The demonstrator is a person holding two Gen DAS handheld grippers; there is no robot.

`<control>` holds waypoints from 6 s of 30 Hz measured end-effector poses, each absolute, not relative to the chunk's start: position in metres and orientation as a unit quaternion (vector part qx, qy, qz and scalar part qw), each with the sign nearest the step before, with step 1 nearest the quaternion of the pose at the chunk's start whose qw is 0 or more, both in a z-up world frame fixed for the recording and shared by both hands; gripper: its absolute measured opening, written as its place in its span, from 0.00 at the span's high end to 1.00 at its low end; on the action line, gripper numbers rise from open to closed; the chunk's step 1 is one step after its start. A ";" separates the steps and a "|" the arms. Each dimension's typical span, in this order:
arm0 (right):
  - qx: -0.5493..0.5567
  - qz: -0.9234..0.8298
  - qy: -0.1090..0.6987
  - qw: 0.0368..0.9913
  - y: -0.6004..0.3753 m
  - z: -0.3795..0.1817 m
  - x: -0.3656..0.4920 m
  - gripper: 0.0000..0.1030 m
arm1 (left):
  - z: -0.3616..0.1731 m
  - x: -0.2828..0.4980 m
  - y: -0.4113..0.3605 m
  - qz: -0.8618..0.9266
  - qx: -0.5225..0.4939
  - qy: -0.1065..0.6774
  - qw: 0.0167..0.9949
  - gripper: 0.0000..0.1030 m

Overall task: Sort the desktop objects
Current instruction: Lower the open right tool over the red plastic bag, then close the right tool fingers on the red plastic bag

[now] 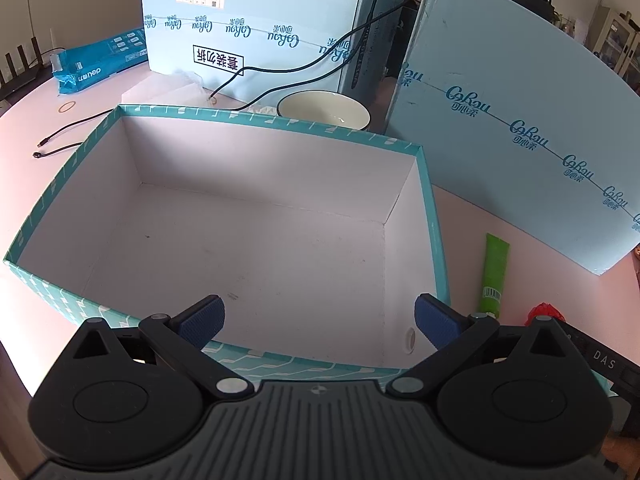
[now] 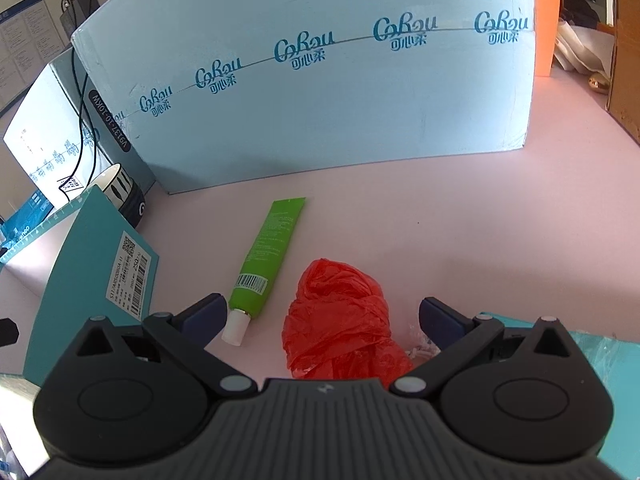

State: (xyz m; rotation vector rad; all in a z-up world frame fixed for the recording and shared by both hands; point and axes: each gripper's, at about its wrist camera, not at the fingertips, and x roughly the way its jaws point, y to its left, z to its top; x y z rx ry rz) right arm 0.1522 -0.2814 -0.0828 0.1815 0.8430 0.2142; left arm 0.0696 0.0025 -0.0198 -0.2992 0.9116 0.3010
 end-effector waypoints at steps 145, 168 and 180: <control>-0.038 0.063 0.432 0.899 -0.264 -0.127 0.143 0.39 | -0.025 0.077 -0.006 0.146 -0.117 0.452 0.872 0.01; -0.031 0.054 0.418 0.906 -0.267 -0.122 0.139 0.43 | -0.024 0.074 -0.005 0.145 -0.120 0.450 0.873 0.01; -0.032 0.051 0.416 0.907 -0.265 -0.117 0.134 0.43 | -0.023 0.073 0.000 0.140 -0.132 0.447 0.874 0.01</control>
